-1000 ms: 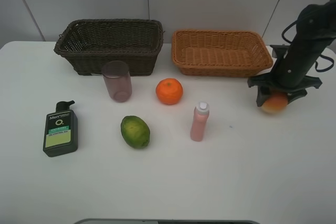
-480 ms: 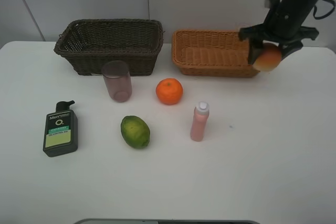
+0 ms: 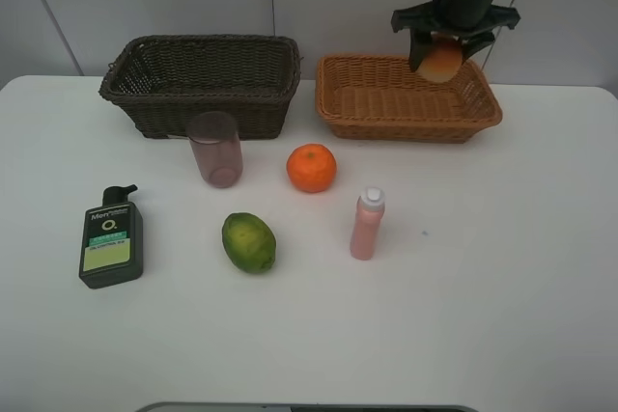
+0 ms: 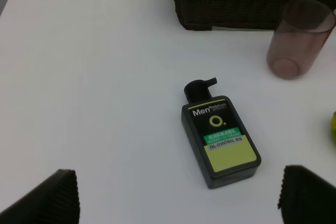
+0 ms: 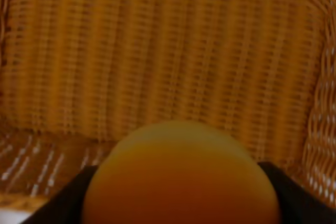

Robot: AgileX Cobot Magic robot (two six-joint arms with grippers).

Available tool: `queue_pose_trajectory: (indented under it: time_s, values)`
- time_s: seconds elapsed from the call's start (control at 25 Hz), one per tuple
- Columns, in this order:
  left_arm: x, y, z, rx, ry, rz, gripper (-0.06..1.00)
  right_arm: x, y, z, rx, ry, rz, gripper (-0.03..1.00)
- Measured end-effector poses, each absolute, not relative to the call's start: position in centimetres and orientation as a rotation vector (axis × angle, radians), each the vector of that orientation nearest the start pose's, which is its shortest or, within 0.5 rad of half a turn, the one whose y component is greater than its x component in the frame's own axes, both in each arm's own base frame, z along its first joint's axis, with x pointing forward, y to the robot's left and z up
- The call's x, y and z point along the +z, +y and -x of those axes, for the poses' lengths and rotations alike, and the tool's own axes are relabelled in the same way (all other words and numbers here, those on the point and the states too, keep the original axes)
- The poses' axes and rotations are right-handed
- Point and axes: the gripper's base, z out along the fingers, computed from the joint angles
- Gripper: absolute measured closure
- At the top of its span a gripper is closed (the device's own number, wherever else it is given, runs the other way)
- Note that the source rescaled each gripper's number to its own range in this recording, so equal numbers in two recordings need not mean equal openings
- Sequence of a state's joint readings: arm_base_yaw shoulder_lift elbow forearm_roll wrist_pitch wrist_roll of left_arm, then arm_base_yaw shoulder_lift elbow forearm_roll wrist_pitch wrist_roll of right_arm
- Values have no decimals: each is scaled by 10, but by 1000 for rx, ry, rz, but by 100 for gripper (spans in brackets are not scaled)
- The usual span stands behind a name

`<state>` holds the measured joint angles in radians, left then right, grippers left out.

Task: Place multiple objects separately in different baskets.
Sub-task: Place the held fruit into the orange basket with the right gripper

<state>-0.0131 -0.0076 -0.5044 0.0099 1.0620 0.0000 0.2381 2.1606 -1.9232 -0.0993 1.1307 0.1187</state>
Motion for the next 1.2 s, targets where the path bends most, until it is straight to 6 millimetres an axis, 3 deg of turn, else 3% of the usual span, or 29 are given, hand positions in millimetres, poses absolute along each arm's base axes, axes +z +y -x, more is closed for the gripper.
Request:
queue_pose_trajectory:
  time_s: [0.28, 0.56, 0.8, 1.0, 1.2]
  values:
    - [278, 1, 7, 4, 2034, -13, -3, 193, 107, -482, -74, 2800, 228, 52]
    - [278, 1, 7, 4, 2034, -13, -3, 149, 110, -492, -65, 2827, 174, 52]
    - [278, 1, 7, 4, 2034, -13, -3, 140, 109, -493, -88, 2839, 145, 51]
    - [278, 1, 7, 4, 2034, -13, -3, 140, 109, -494, -87, 2827, 148, 6]
    - [278, 1, 7, 4, 2034, -13, -3, 145, 110, -492, -88, 2831, 148, -3]
